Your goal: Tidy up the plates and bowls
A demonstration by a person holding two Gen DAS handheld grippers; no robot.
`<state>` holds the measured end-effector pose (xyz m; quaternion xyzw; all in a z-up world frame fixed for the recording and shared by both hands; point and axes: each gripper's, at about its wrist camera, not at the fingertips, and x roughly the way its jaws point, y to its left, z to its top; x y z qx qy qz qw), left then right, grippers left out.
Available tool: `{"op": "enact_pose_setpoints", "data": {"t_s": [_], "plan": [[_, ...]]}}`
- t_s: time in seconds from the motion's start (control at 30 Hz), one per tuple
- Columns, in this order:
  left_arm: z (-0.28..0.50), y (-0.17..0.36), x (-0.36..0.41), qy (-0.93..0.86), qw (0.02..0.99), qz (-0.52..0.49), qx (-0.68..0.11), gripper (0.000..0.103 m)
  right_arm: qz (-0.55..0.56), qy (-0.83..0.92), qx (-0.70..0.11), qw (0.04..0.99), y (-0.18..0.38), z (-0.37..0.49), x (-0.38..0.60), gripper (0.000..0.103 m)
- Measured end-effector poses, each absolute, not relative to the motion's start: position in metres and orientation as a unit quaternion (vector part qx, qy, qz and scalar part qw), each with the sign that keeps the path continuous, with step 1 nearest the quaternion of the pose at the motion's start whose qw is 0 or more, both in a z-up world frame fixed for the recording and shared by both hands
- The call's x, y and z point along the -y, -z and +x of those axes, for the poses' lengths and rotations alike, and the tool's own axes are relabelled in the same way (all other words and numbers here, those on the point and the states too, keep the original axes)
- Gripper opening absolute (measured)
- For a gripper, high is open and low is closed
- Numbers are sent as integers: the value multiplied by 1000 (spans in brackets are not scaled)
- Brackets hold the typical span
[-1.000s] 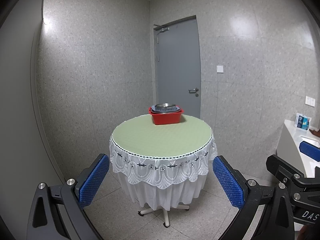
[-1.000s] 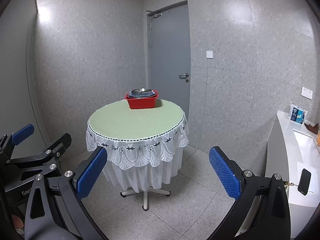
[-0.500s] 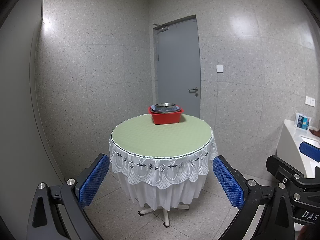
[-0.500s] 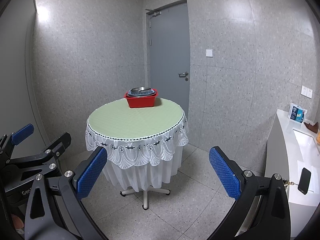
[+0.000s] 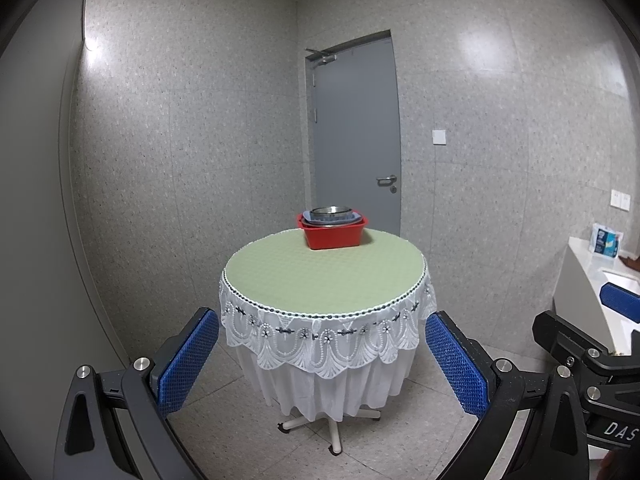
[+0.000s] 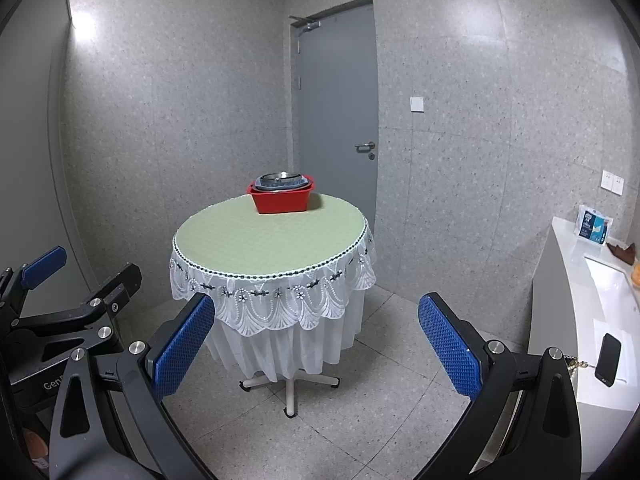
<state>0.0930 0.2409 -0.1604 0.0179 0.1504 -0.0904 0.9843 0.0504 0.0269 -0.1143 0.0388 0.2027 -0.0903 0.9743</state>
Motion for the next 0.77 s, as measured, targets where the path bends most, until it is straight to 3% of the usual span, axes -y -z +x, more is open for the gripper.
{"op": "enact_pose_setpoints", "data": {"t_s": [0.77], "plan": [[82, 158, -243, 92, 985, 21, -144, 102, 43, 91, -197, 975, 111, 40, -31, 103]]}}
